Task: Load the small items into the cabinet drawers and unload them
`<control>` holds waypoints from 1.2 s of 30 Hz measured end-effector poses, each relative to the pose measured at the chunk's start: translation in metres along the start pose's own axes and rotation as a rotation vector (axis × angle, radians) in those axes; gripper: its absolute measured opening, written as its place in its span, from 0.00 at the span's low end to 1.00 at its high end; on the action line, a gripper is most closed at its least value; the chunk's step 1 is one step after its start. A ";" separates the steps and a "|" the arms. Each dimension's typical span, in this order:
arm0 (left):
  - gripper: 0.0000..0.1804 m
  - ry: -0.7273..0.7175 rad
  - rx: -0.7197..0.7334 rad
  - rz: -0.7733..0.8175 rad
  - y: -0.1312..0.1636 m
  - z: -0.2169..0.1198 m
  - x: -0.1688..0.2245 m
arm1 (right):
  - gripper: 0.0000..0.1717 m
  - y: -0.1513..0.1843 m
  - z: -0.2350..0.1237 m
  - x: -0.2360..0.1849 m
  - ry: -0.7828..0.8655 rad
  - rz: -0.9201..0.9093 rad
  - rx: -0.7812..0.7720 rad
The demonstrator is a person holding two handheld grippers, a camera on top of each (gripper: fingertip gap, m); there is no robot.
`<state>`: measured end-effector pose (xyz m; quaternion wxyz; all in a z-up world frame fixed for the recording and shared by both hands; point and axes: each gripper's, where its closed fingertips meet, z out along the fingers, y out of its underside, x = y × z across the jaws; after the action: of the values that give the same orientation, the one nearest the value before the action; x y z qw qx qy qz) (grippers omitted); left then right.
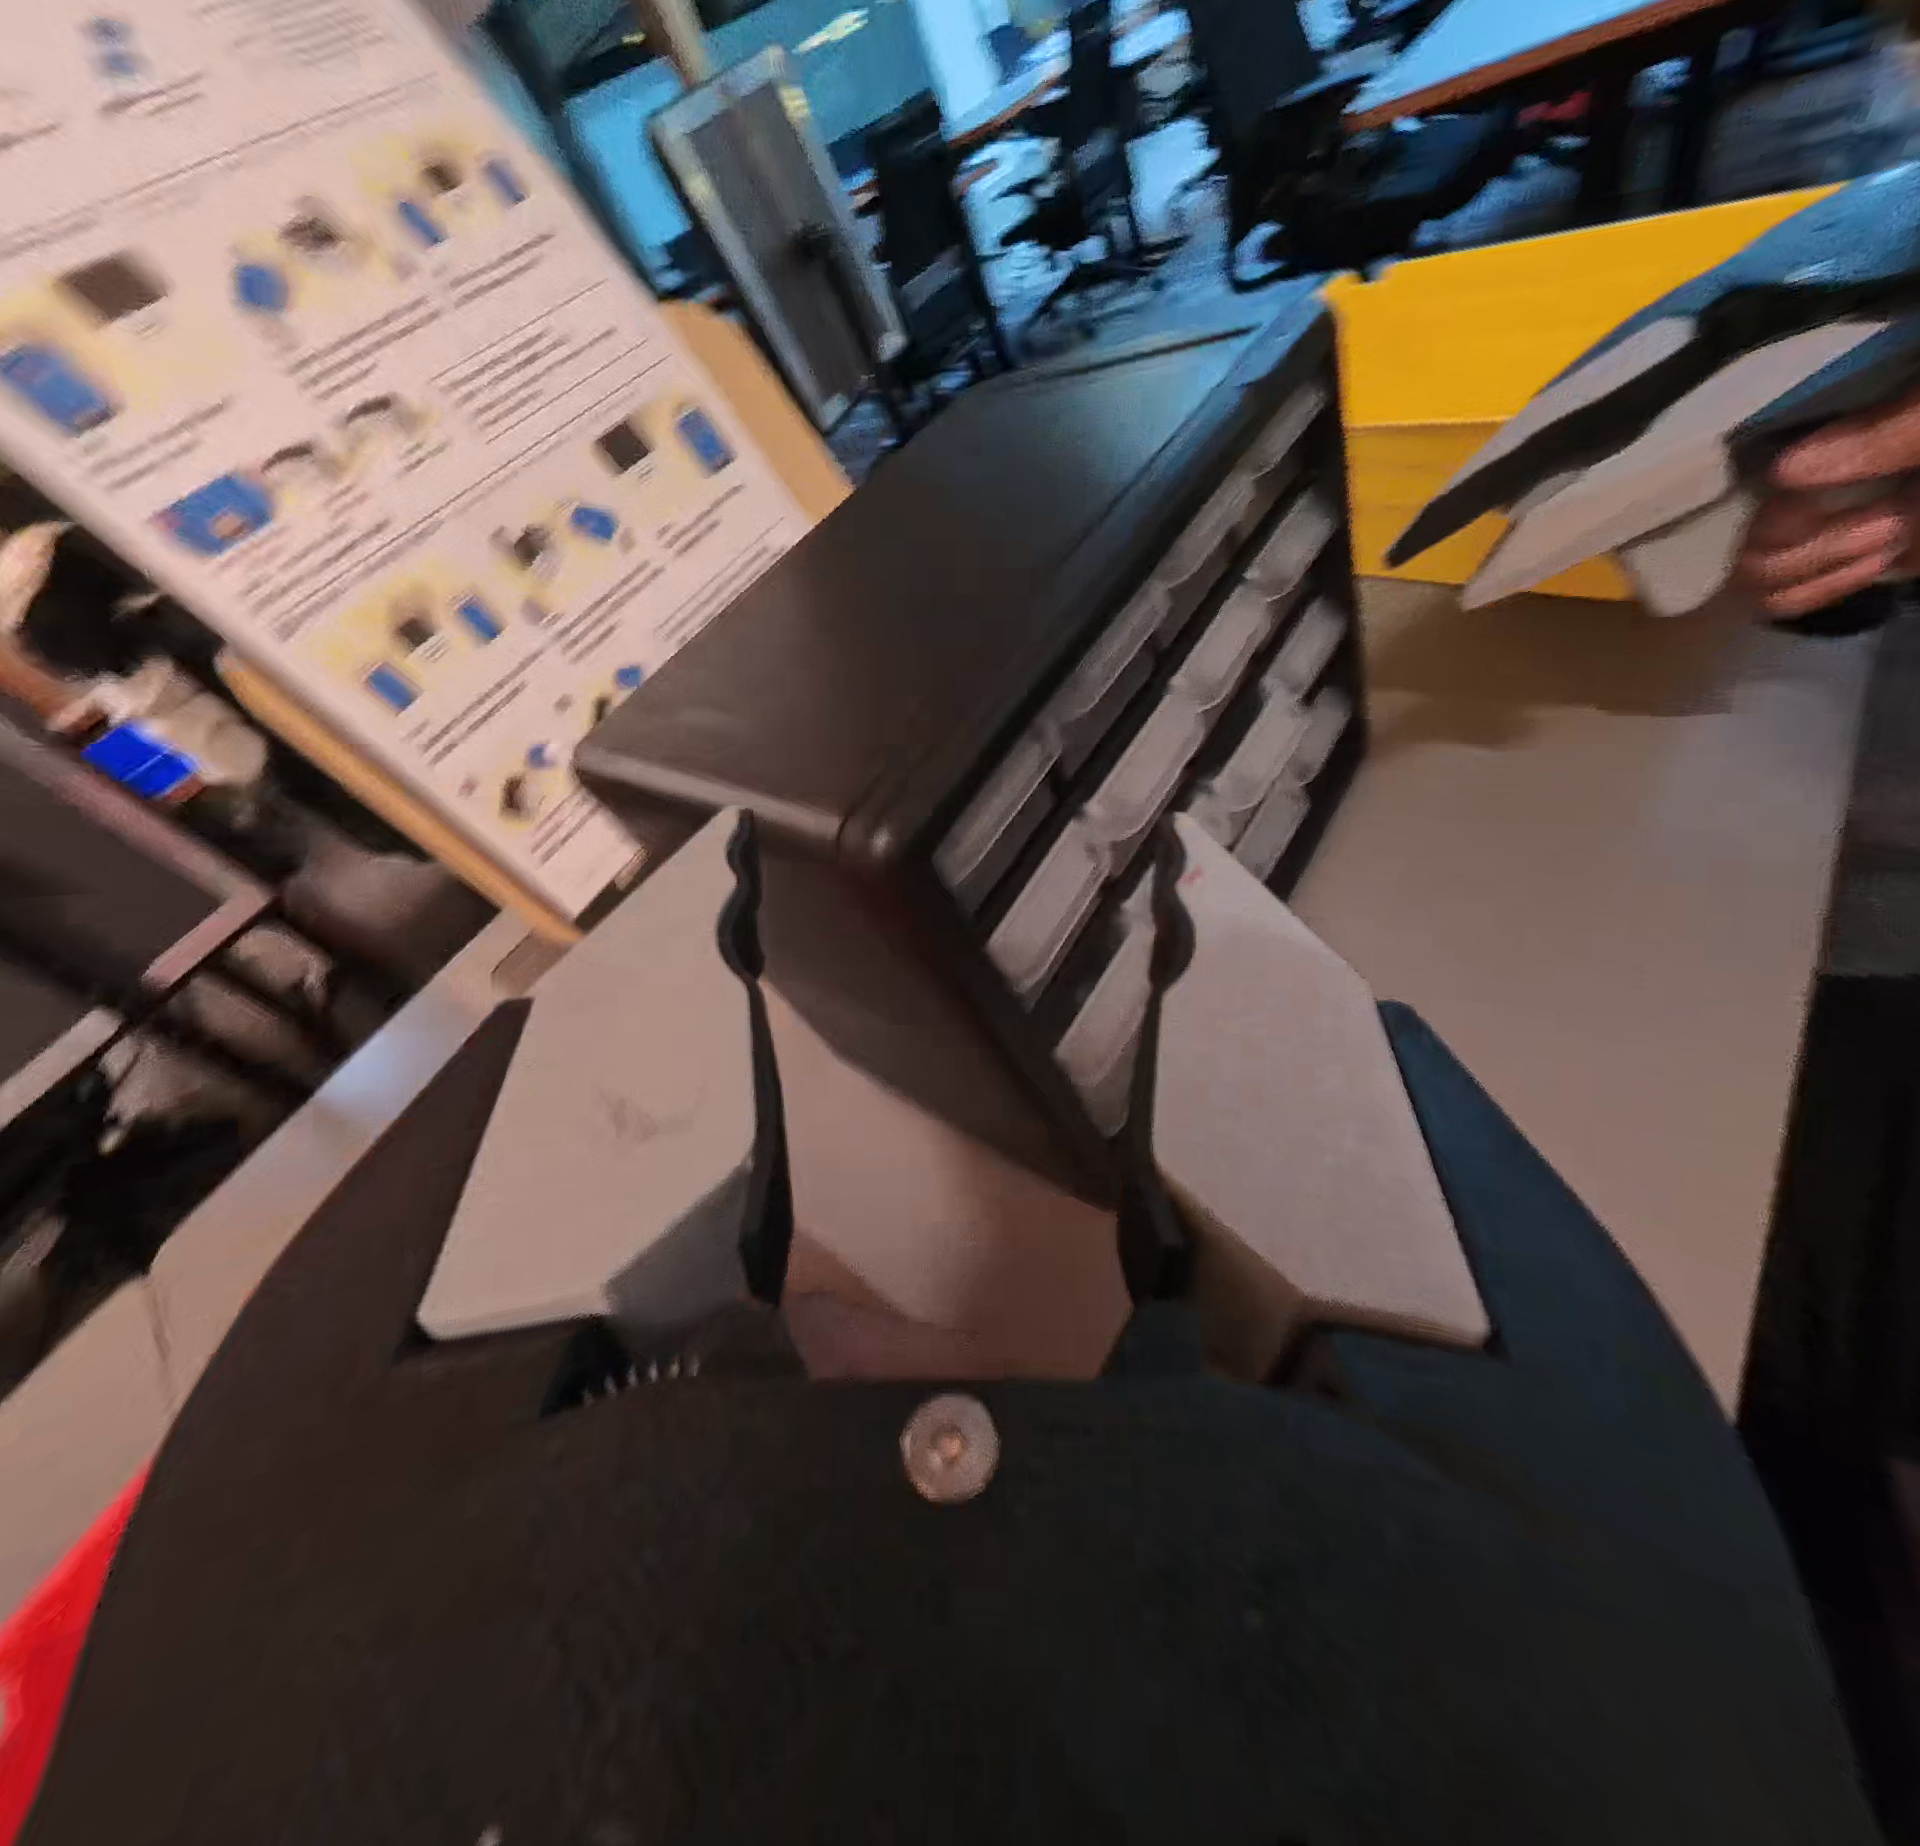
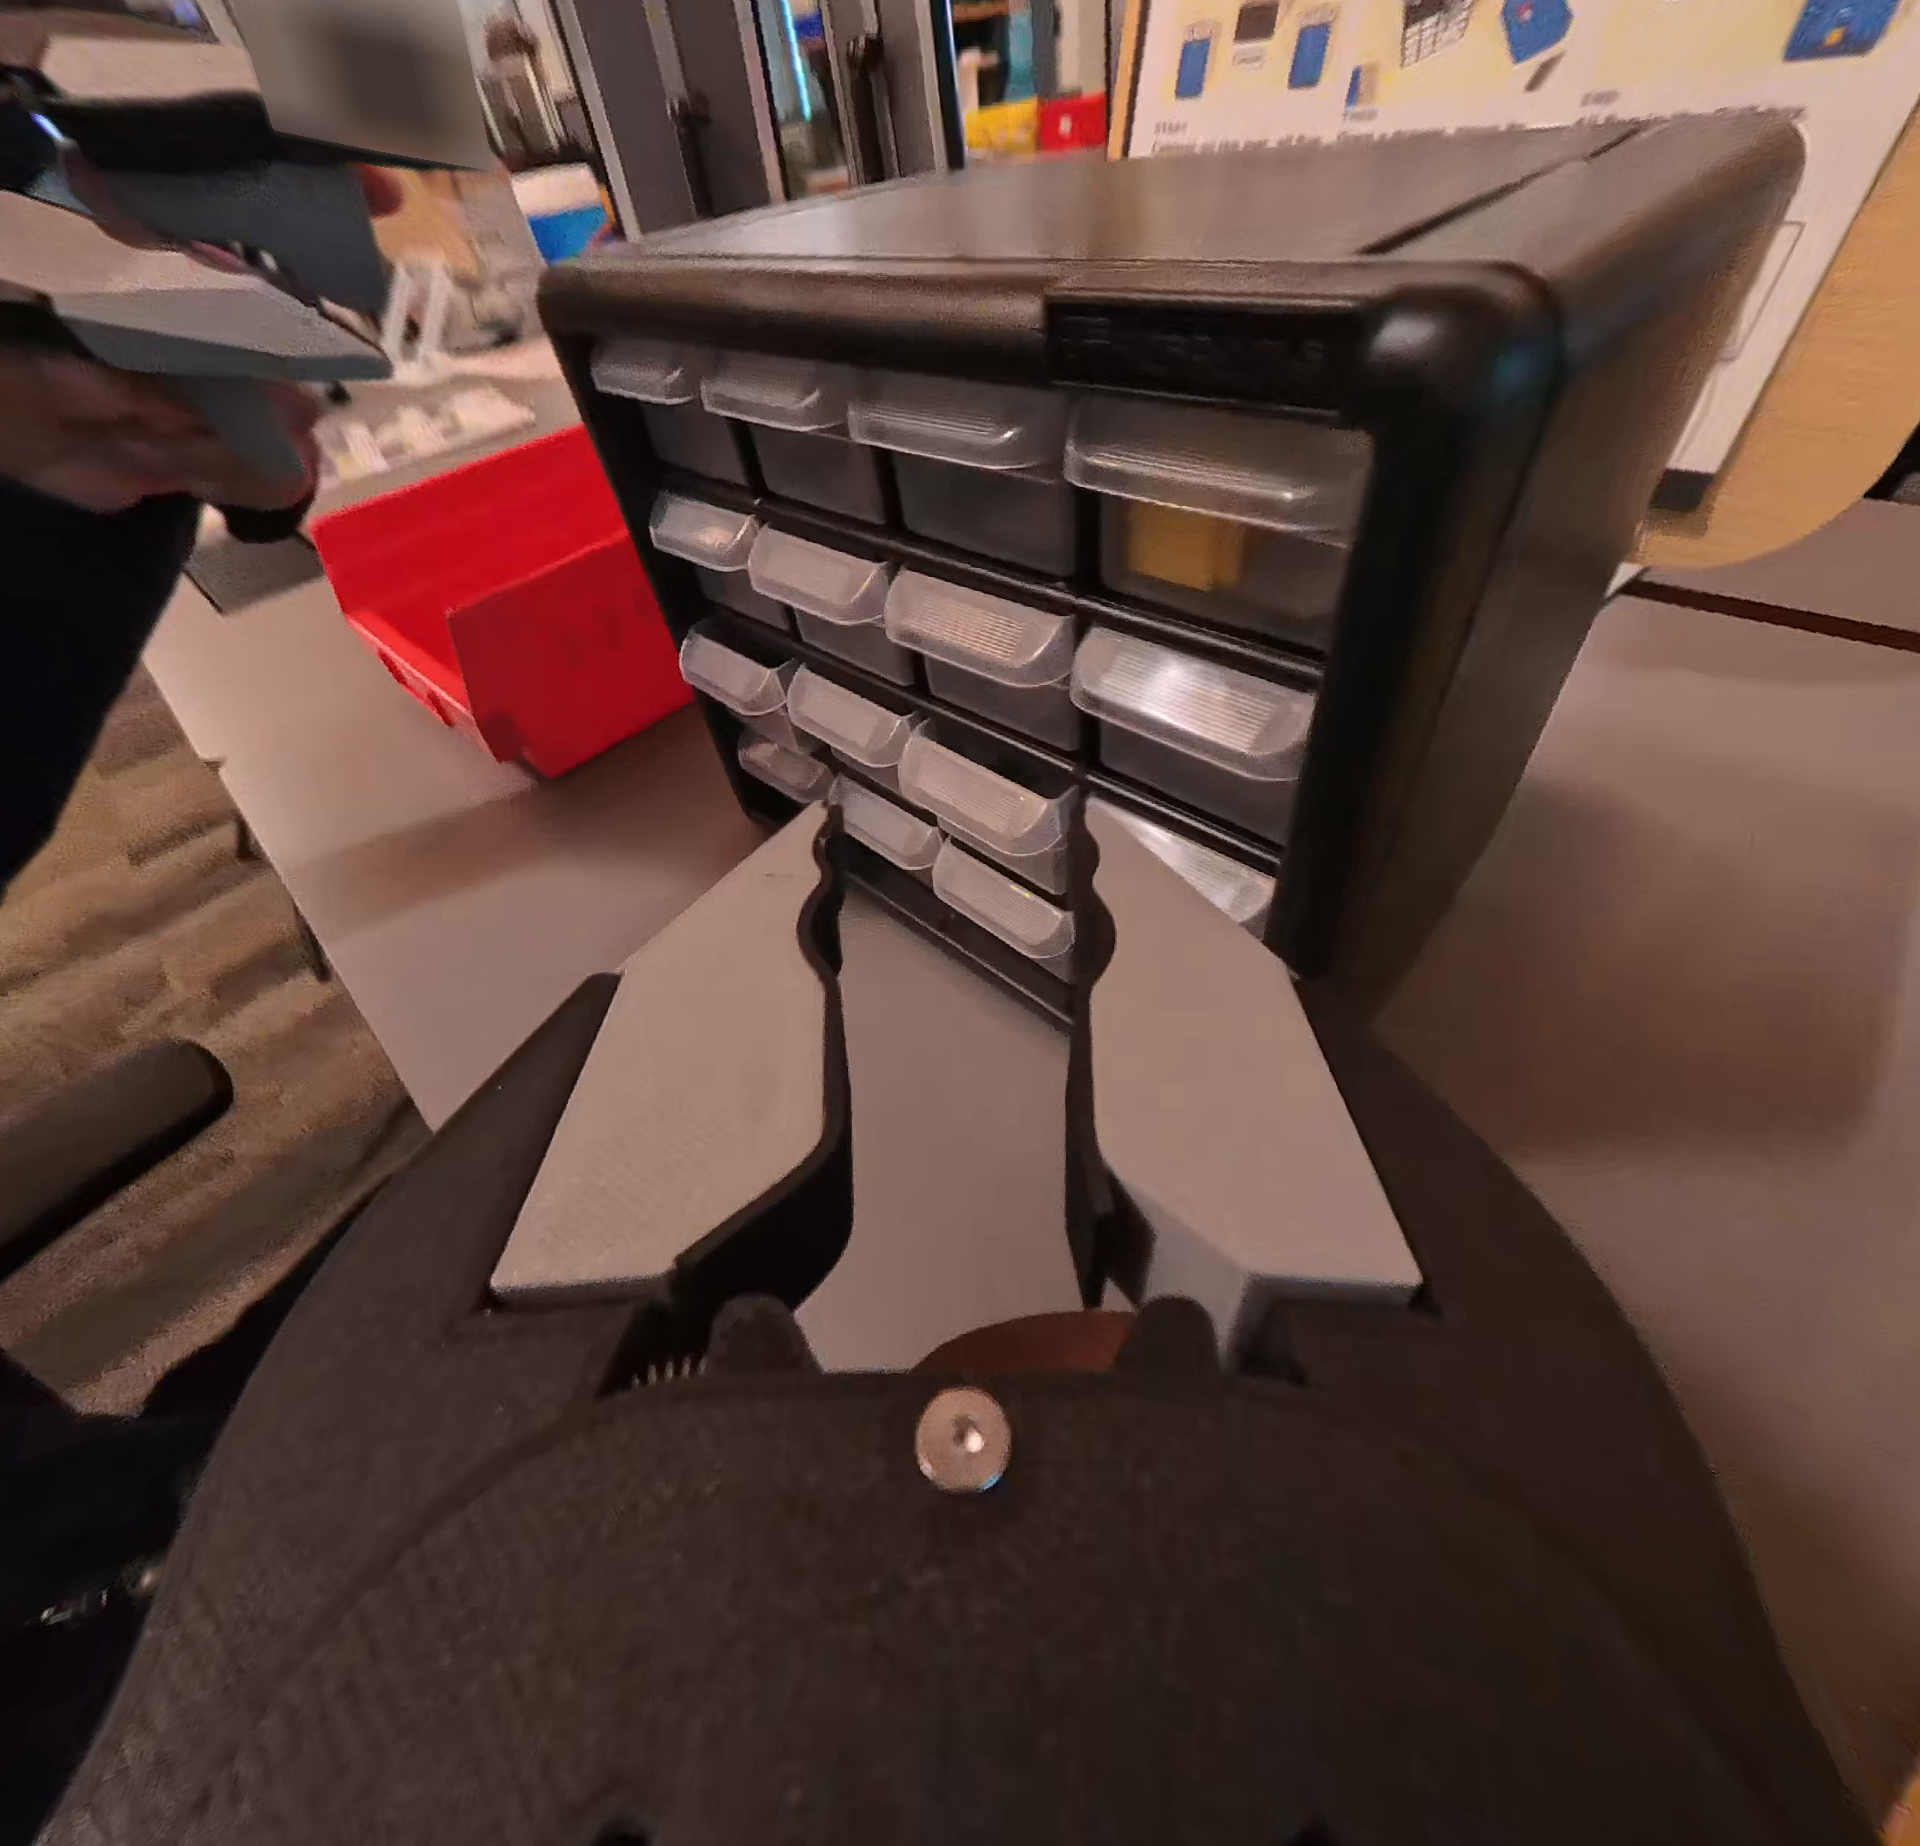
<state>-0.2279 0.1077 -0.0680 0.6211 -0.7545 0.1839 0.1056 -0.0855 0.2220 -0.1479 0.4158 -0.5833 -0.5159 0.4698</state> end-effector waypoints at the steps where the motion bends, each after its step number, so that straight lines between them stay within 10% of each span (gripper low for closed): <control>1: 0.41 0.046 -0.012 0.027 -0.007 0.008 0.005 | 0.23 0.001 0.001 0.002 -0.012 0.022 0.025; 15: 0.61 0.295 -0.440 0.282 0.026 0.049 0.019 | 0.21 -0.007 0.027 0.022 -0.175 0.285 0.240; 36: 0.59 0.291 -0.444 0.263 0.025 0.049 0.018 | 0.14 -0.002 0.020 -0.004 -0.146 0.124 0.301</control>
<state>-0.2185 0.1486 -0.1077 0.3888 -0.8489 0.3397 0.1135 -0.1055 0.2182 -0.1501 0.4301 -0.5094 -0.4315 0.6077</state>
